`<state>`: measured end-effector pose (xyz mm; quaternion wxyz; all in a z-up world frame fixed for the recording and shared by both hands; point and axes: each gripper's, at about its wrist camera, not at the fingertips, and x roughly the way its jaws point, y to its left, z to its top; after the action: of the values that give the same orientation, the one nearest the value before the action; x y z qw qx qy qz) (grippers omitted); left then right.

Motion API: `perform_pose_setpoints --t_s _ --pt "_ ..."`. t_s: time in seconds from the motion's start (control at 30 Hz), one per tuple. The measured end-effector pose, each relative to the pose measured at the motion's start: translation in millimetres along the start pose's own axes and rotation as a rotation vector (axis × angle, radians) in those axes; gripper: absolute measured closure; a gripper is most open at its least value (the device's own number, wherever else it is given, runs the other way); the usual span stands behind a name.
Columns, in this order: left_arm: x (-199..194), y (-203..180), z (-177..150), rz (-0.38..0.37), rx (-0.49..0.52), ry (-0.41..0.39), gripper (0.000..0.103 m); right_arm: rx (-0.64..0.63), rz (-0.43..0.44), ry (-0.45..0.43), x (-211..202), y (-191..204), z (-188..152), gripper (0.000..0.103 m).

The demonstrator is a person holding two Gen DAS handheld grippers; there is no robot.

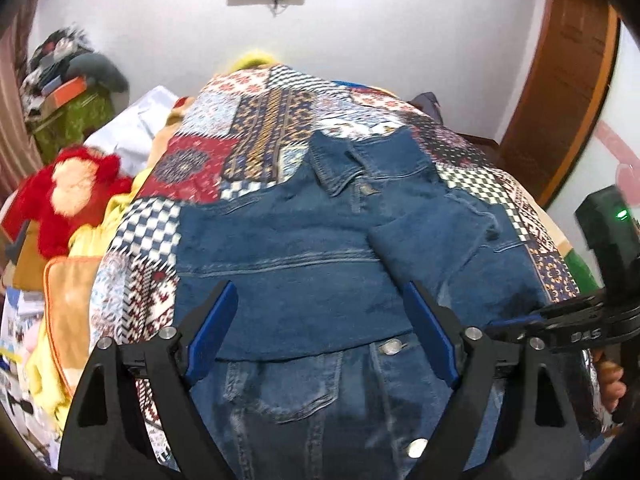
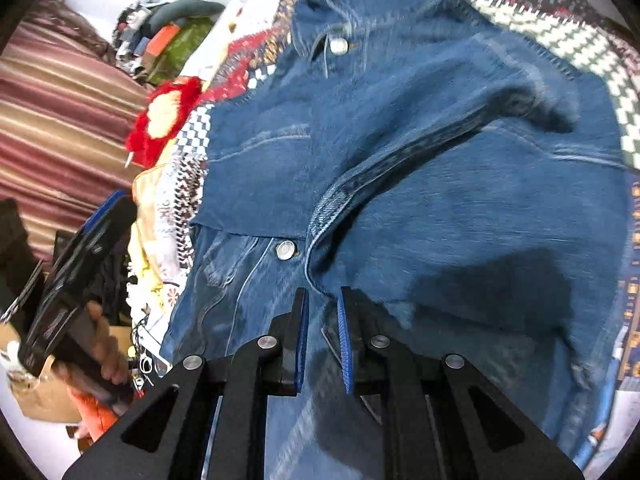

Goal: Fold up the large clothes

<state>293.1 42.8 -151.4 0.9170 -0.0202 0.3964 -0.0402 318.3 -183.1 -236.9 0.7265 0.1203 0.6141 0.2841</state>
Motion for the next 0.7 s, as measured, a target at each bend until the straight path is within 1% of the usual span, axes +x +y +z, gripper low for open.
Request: perform_pose_setpoints --t_s 0.03,0.1,0.2,0.23,0.33,0.43,0.47,0.57,0.67,0.7 --pt "1.4 -4.5 3.0 -0.005 0.011 -0.002 0.015 -0.007 -0.003 -0.026 -11.8 -3.0 -1.3 0.093" --pt "5.4 -18.4 10.1 -0.019 0.04 -0.002 0.015 -0.027 -0.035 -0.086 -36.0 -8.1 -1.9 0.093" --pt "16.9 -44.7 22.9 -0.048 0.09 0.006 0.015 -0.064 -0.123 -0.197 -72.9 -18.6 -3.7 0.093" --pt "20.7 -51.6 26.4 -0.057 0.103 0.01 0.015 -0.077 -0.164 -0.237 -86.4 -23.8 -4.7 0.093" --pt "37.9 -79.0 36.3 -0.078 0.157 0.032 0.015 -0.088 -0.246 -0.301 -110.2 -40.1 -5.3 0.093" --pt "60.3 -106.3 43.9 -0.111 0.204 0.071 0.015 -0.072 -0.307 -0.34 -129.5 -65.4 -7.2 0.093" --pt "67.6 -114.0 45.1 -0.117 0.215 0.087 0.015 -0.062 -0.314 -0.344 -131.7 -70.8 -6.7 0.093" --pt "93.7 -141.0 45.3 -0.149 0.268 0.14 0.015 -0.016 -0.308 -0.343 -136.3 -94.1 -8.5 0.093" --pt "121.4 -160.8 43.0 -0.157 0.312 0.211 0.016 0.023 -0.302 -0.322 -128.1 -111.5 -11.4 0.093" --pt "131.3 -165.8 41.7 -0.153 0.322 0.232 0.02 0.031 -0.302 -0.314 -124.4 -115.5 -11.8 0.093"
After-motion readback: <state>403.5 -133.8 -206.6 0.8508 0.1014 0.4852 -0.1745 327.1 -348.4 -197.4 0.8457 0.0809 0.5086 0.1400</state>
